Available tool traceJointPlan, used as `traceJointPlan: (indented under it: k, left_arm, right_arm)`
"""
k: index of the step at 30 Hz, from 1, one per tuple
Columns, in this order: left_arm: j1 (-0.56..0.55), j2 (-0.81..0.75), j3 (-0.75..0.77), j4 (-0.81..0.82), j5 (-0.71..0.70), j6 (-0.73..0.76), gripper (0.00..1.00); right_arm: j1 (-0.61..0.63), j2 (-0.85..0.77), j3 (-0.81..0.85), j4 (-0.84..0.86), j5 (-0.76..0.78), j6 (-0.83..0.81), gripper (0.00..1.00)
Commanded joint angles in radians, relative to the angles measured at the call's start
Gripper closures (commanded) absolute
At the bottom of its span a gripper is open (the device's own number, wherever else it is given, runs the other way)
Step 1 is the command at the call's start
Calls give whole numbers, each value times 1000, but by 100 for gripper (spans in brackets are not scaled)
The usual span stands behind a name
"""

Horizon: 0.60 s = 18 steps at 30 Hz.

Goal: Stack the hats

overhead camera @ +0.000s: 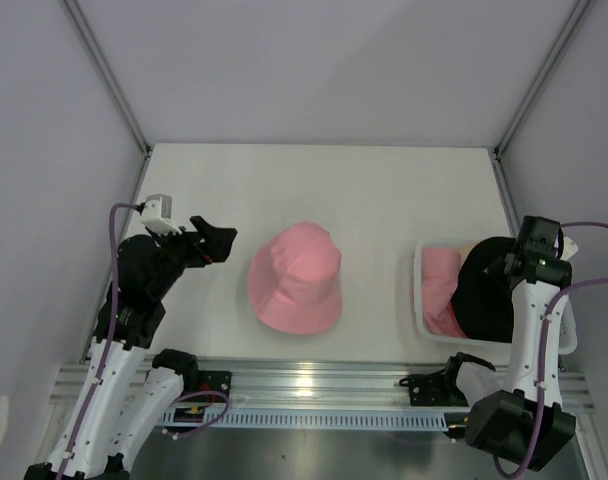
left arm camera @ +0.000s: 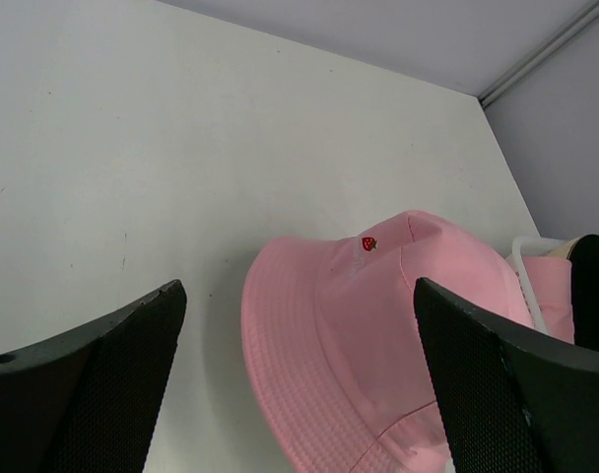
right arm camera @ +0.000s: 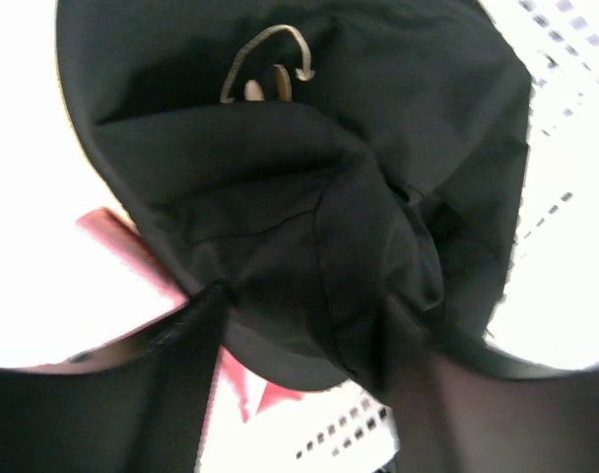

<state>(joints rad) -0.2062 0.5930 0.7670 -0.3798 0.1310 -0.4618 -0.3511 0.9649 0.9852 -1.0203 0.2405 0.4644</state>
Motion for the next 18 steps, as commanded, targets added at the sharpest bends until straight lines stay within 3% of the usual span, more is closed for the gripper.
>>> traceJointPlan:
  k: [1,2,3,4,10,18]
  left_arm:
    - [5,1,18,-11,12,31,0]
    - [5,-1,23,-13,12,31,1]
    - [5,-10,23,-16,10,35,1]
    - [5,-18,25,-18,9,37,1]
    - [5,-50,28,-33,-5,38,0]
    - [5,-25,139,-109,15,74,1]
  right_arm:
    - [-3,12,-6,95,-41,-30,50]
    - [-3,17,-2,95,-40,-38,75]
    - [-3,21,6,94,-38,-49,91]
    - [-5,20,18,82,-38,-53,100]
    - [15,-32,265,16,-168,-104,100]
    - [225,60,656,28,-470,-96,100]
